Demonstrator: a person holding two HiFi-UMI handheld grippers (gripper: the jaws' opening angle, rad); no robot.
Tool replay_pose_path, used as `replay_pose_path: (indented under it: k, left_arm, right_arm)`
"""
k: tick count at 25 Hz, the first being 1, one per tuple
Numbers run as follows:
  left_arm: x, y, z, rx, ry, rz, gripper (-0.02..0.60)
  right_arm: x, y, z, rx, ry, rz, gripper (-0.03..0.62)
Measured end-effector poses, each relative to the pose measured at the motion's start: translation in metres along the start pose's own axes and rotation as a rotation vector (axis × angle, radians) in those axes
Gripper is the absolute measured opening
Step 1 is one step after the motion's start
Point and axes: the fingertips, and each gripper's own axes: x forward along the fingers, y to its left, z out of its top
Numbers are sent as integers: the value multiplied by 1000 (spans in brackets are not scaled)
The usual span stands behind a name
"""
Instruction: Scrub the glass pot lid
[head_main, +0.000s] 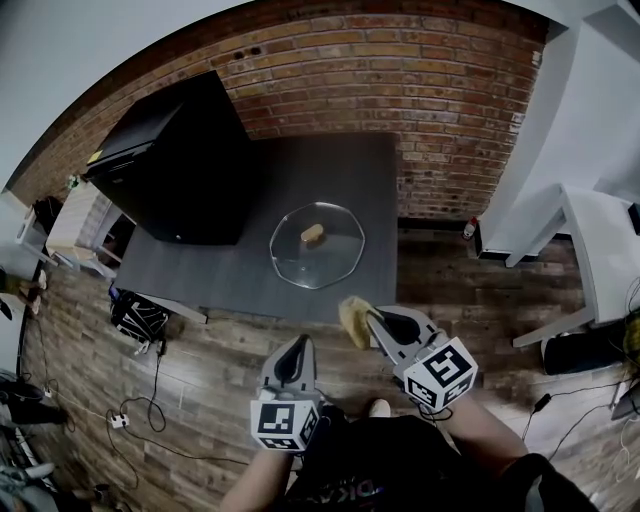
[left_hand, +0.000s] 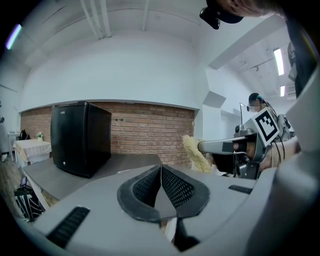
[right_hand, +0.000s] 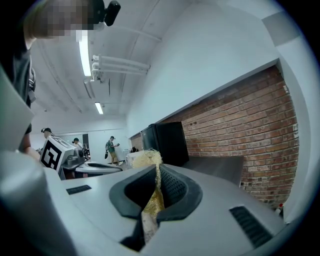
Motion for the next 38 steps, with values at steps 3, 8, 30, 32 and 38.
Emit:
replay_pose_path:
  k: [3,8,30,32,38]
  left_arm:
    - [6,8,1,-25,-11,10,37]
    - [20,20,0,-27,-7,1,34]
    - [115,142,-27,-44,118,-99,34]
    - [124,154,-37,-50,148,-105,34]
    - [152,182,-69,-48,232,-126,34]
  right_arm:
    - [6,-5,0,9,-8,-2,25]
    - [22,-13,-3,20,-7,-12,25]
    - [148,-49,-24,83,66,-152,25]
    - [159,-53,-29,96,81,-167,25]
    - [187,-64,-47,126,122,-210,25]
